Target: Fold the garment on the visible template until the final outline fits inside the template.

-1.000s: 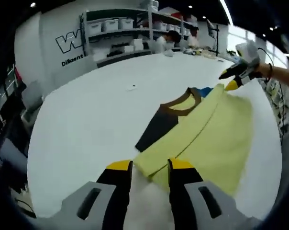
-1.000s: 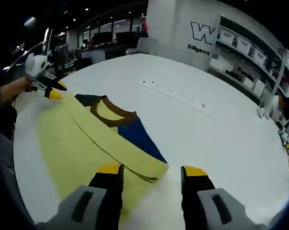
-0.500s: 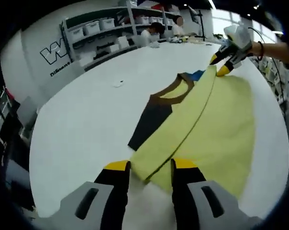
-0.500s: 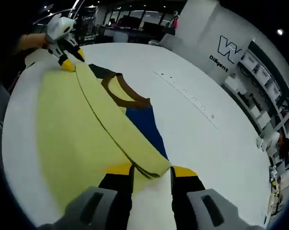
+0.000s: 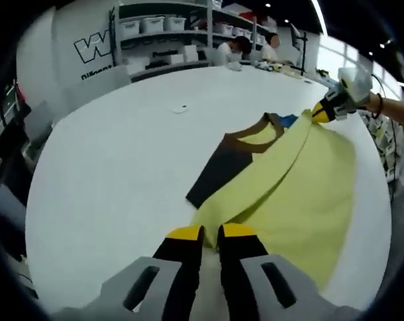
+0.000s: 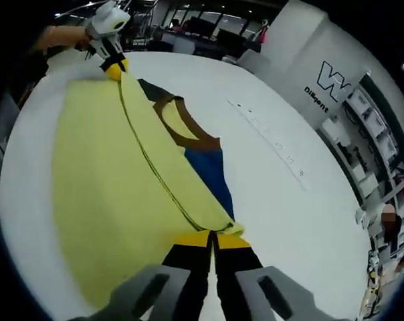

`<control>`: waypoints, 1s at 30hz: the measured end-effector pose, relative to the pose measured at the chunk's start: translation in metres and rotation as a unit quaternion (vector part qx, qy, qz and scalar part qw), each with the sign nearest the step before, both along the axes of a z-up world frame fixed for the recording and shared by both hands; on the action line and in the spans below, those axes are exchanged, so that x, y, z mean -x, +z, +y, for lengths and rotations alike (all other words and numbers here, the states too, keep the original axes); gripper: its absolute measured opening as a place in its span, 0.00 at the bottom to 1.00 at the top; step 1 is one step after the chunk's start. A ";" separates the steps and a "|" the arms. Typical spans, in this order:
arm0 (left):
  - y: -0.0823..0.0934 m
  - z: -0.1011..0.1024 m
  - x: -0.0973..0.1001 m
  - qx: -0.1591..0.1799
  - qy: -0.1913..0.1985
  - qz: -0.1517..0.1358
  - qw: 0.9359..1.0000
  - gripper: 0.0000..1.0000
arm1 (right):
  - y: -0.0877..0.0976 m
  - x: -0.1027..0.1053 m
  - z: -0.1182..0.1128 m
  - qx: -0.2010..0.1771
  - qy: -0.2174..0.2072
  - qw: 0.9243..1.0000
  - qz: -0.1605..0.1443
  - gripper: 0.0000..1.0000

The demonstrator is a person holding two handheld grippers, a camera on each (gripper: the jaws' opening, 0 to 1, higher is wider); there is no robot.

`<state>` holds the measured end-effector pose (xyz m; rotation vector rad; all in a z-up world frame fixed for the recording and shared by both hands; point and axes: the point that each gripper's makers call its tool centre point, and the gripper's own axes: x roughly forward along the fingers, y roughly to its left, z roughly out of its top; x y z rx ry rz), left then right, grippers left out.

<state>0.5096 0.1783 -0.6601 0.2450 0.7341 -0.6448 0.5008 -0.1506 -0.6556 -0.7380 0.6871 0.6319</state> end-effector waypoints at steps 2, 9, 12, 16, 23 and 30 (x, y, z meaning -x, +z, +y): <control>0.003 -0.003 0.001 0.021 0.015 0.012 1.000 0.09 | 0.004 -0.004 0.000 -0.010 -0.008 1.000 -0.002 0.00; 0.007 -0.006 -0.002 0.037 0.035 0.019 0.999 0.09 | 0.020 -0.021 -0.002 -0.062 -0.062 0.996 -0.023 0.00; 0.017 -0.009 -0.007 0.078 0.058 0.025 0.995 0.09 | 0.025 -0.027 -0.005 -0.085 -0.089 0.992 -0.026 0.00; 0.029 -0.010 -0.017 0.141 0.098 0.044 0.984 0.09 | 0.028 -0.035 -0.008 -0.121 -0.128 0.984 -0.022 0.00; 0.025 -0.004 -0.037 0.163 0.163 0.049 0.972 0.09 | 0.022 -0.043 -0.010 -0.141 -0.178 0.974 -0.012 0.00; 0.021 0.009 -0.056 0.157 0.219 0.029 0.963 0.07 | 0.016 -0.049 -0.014 -0.188 -0.238 0.953 -0.001 0.00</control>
